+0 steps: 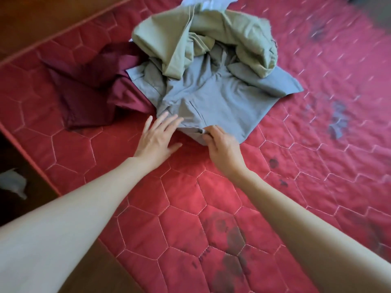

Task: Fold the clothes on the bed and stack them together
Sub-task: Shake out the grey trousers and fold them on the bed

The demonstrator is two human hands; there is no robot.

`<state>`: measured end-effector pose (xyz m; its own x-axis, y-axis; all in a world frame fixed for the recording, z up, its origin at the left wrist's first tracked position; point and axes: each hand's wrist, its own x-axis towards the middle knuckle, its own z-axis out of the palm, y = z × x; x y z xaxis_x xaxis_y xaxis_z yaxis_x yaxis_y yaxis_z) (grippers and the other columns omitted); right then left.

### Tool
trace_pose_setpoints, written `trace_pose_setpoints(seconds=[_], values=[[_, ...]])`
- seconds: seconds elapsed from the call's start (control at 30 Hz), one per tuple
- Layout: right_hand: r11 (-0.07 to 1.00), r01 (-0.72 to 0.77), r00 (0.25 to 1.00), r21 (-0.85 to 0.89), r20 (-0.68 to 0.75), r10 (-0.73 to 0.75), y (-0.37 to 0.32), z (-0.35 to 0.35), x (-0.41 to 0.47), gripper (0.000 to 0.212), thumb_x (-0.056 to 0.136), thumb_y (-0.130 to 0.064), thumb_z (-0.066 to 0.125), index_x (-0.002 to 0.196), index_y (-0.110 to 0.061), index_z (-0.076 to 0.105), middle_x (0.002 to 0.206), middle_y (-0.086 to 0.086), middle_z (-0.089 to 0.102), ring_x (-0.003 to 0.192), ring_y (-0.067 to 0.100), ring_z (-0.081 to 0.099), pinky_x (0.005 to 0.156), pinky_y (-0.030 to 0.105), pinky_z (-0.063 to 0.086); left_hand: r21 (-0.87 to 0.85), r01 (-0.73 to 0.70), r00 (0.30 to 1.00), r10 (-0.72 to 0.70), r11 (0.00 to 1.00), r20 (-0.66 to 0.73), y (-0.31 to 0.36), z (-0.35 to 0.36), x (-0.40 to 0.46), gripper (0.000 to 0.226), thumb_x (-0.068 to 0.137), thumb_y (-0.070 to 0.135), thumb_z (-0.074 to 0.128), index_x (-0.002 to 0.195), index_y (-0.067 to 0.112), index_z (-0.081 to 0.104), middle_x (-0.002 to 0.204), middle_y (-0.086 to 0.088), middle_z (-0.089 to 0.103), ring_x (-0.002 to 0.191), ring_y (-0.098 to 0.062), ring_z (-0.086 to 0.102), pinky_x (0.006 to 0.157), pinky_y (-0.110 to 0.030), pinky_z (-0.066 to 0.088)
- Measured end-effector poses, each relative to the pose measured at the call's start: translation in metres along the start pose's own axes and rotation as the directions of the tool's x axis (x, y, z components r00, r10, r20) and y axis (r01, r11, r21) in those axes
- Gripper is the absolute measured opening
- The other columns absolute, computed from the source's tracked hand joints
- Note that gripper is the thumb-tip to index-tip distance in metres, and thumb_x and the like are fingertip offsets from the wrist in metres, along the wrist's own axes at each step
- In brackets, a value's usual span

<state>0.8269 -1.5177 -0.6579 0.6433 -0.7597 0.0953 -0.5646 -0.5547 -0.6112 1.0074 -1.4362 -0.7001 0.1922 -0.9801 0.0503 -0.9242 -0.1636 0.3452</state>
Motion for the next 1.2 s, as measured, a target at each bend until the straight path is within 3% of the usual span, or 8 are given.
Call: trace_pose_setpoints(seconds=[0.37,0.43,0.63,0.73,0.83,0.97,1.1,1.2], values=[[0.991,-0.002,0.935,0.136,-0.351,0.049,-0.087,-0.274,0.025,0.009,0.092,-0.010,0.057,0.093,-0.011,0.066,0.074,-0.011,0.057,0.070,0.002,0.047,0.066,0.014,0.037,-0.134,-0.068,0.932,0.015,0.989,-0.362,0.143,-0.152,0.041,0.071,0.080,0.021,0.076,0.139,-0.001,0.044,0.141,-0.019,0.046,0.131,-0.037,0.044,0.107,-0.050,0.035],[0.987,0.019,0.918,0.160,-0.393,0.046,-0.105,-0.318,0.024,0.010,0.092,-0.011,0.058,0.094,-0.014,0.067,0.075,-0.010,0.058,0.069,0.003,0.047,0.066,0.012,0.037,-0.214,-0.026,0.935,-0.052,0.977,-0.351,0.172,-0.178,0.047,0.075,0.082,0.022,0.075,0.142,-0.002,0.039,0.142,-0.022,0.044,0.131,-0.039,0.042,0.107,-0.050,0.035],[0.973,0.064,0.883,0.221,-0.466,0.048,-0.143,-0.429,0.007,0.013,0.093,-0.014,0.056,0.089,-0.018,0.068,0.073,-0.009,0.060,0.071,0.010,0.053,0.073,0.036,0.049,-0.534,0.106,0.892,-0.318,0.839,-0.322,0.272,-0.228,0.020,0.053,0.085,0.033,0.062,0.135,0.022,0.048,0.129,-0.001,0.055,0.120,-0.023,0.051,0.089,-0.042,0.046],[0.967,0.046,0.858,0.251,-0.506,0.091,-0.155,-0.480,-0.008,0.019,0.093,-0.015,0.056,0.081,-0.026,0.065,0.074,-0.009,0.063,0.071,0.009,0.055,0.074,0.036,0.050,-0.454,0.147,0.882,-0.324,0.879,-0.342,0.313,-0.250,-0.009,0.034,0.082,0.028,0.064,0.116,0.026,0.058,0.110,0.000,0.062,0.103,-0.027,0.060,0.068,-0.036,0.044],[0.972,0.003,0.846,0.235,-0.519,0.123,-0.167,-0.524,-0.028,0.017,0.093,-0.015,0.055,0.085,-0.022,0.068,0.080,0.000,0.066,0.075,0.016,0.058,0.078,0.043,0.053,-0.384,0.255,0.917,-0.348,0.887,-0.194,0.335,-0.282,-0.032,0.004,0.082,0.021,0.060,0.086,0.022,0.059,0.084,-0.002,0.060,0.088,-0.031,0.062,0.060,-0.032,0.033],[0.983,0.002,0.842,0.181,-0.531,0.096,-0.189,-0.573,-0.056,0.016,0.091,-0.017,0.055,0.094,-0.015,0.071,0.088,0.006,0.070,0.084,0.027,0.063,0.087,0.050,0.052,-0.367,0.220,0.950,-0.284,0.904,-0.128,0.345,-0.328,-0.062,0.030,0.085,0.026,0.062,0.060,0.025,0.045,0.062,0.006,0.054,0.080,-0.028,0.063,0.060,-0.034,0.035],[0.993,0.020,0.825,0.120,-0.563,0.052,-0.215,-0.619,-0.082,0.014,0.090,-0.019,0.056,0.088,-0.017,0.070,0.080,0.003,0.067,0.074,0.014,0.055,0.080,0.045,0.052,-0.369,0.152,0.965,-0.219,0.917,-0.147,0.358,-0.380,-0.088,0.007,0.086,0.040,0.064,0.080,0.037,0.063,0.064,0.014,0.056,0.075,-0.011,0.060,0.057,-0.026,0.030],[0.995,0.013,0.813,0.101,-0.581,0.049,-0.234,-0.651,-0.100,0.017,0.091,-0.021,0.056,0.094,-0.018,0.072,0.085,0.001,0.070,0.080,0.018,0.061,0.084,0.042,0.053,-0.347,0.183,0.945,-0.262,0.920,-0.195,0.368,-0.399,-0.114,0.019,0.082,0.051,0.066,0.074,0.037,0.057,0.068,0.011,0.061,0.075,-0.011,0.061,0.054,-0.023,0.030]])
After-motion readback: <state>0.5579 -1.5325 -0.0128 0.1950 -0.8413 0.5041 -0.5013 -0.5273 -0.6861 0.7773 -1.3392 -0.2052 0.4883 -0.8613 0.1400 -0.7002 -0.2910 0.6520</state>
